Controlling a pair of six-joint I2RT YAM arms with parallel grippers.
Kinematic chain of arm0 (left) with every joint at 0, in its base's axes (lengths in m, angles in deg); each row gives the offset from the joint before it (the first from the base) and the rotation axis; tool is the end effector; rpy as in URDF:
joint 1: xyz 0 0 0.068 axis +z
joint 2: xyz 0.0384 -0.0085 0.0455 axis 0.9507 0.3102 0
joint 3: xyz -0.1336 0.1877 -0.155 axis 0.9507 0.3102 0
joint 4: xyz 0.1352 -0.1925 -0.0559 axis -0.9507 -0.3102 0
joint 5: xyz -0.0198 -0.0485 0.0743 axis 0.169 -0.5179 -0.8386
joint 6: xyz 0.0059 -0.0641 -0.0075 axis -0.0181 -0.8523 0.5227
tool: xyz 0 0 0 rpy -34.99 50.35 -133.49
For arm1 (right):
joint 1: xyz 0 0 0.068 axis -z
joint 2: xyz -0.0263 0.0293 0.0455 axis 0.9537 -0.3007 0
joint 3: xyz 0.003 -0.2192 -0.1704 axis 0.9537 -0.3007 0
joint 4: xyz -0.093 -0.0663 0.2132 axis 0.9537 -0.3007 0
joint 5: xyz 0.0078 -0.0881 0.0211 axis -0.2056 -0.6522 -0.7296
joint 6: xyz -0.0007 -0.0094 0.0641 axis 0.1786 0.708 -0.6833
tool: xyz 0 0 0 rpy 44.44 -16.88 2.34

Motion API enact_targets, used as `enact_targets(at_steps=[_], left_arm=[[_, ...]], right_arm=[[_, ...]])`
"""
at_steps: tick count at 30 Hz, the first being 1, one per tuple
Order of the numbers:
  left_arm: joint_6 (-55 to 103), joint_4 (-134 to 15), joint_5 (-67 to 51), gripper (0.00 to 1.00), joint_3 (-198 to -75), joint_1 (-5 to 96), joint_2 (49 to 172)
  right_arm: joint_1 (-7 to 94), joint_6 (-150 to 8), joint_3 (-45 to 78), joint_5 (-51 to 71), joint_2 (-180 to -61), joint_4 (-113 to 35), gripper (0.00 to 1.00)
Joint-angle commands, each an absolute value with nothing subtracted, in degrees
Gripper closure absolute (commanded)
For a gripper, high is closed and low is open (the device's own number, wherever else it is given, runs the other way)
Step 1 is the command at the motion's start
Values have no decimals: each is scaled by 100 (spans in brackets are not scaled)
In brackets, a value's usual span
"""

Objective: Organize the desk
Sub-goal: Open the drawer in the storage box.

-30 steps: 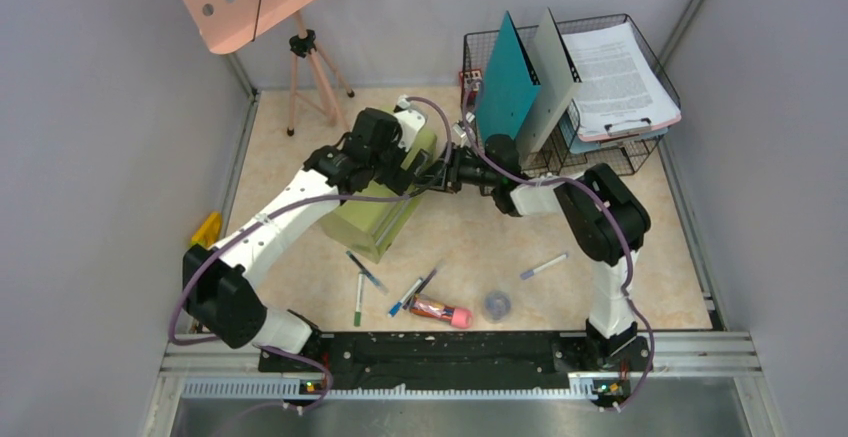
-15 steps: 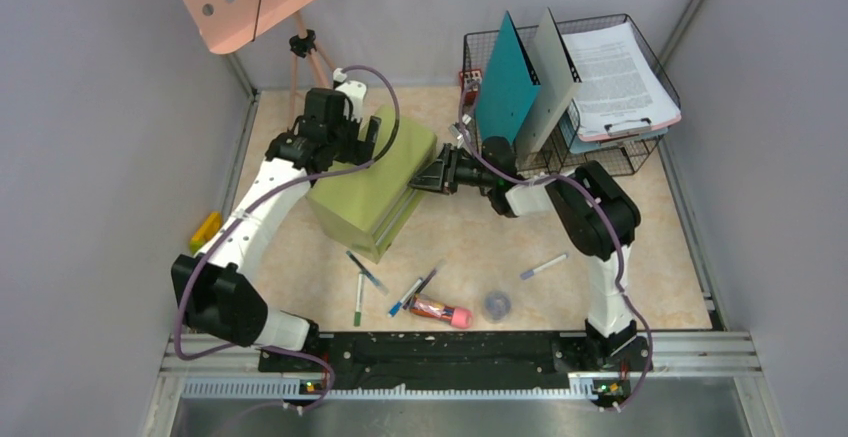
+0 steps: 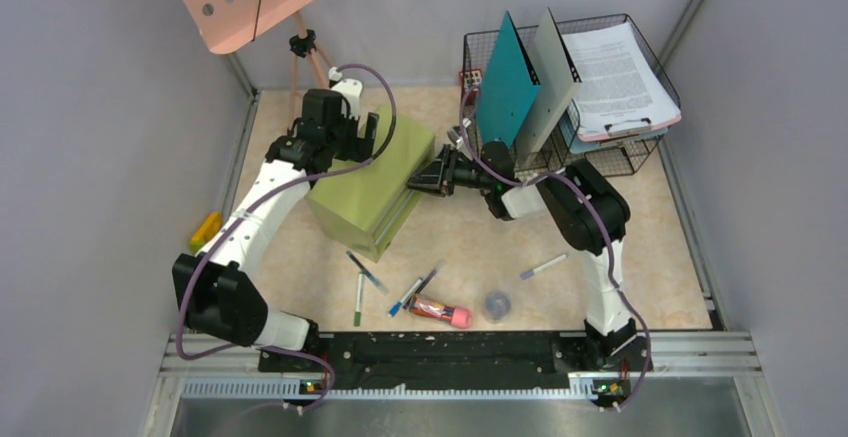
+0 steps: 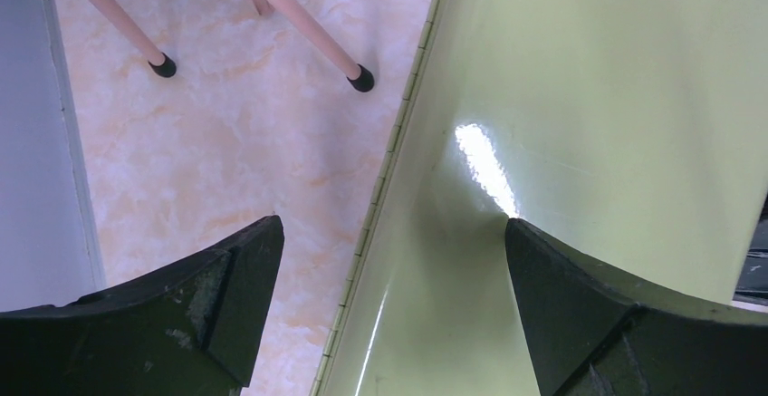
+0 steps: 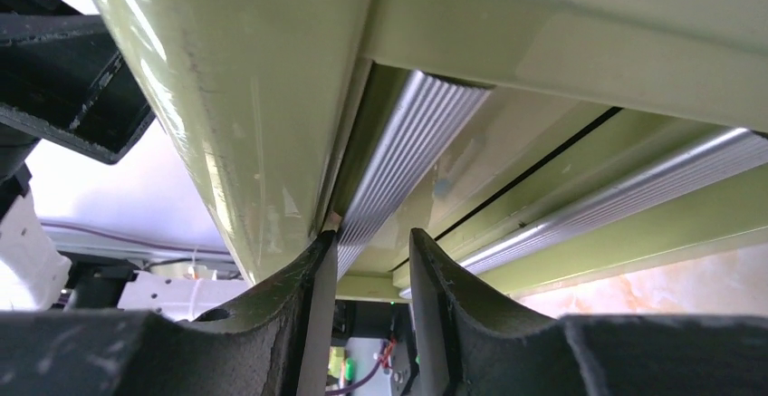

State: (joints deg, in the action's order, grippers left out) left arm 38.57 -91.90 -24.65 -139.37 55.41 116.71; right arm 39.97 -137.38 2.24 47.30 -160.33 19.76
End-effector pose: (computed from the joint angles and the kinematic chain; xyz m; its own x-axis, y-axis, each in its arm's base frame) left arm 0.2989 -0.0810 0.3414 -0.5577 0.2156 -0.8016 0.1972 0.9725 0.1243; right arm 0.3457 0.2627 0.1774 -0.9399 0.2049 -0.2733 -0.2629 0.0769 0.9618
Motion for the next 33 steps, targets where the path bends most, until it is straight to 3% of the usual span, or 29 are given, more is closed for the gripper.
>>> enact_targets(at_steps=[1, 21, 24, 30, 33], left_arm=[[3844, -9582, -2305, 3, -13610, 5610, 11928], [3825, -9766, -1373, 7, -13361, 5628, 12327], [3846, -9787, -1350, 7, -13372, 5628, 12332], [3890, -9836, -1228, 8, -13354, 5629, 12368], [3893, -9835, -1203, 9, -13356, 5629, 12348]], right_arm=[[3777, -14129, 642, 4389, -16199, 2777, 66], [3716, -13823, 1037, 4313, -16340, 2270, 69], [3717, -13813, 1026, 4303, -16355, 2276, 75], [3765, -14051, 1027, 4298, -16383, 2565, 100], [3792, -14142, 1034, 4299, -16376, 2677, 100]])
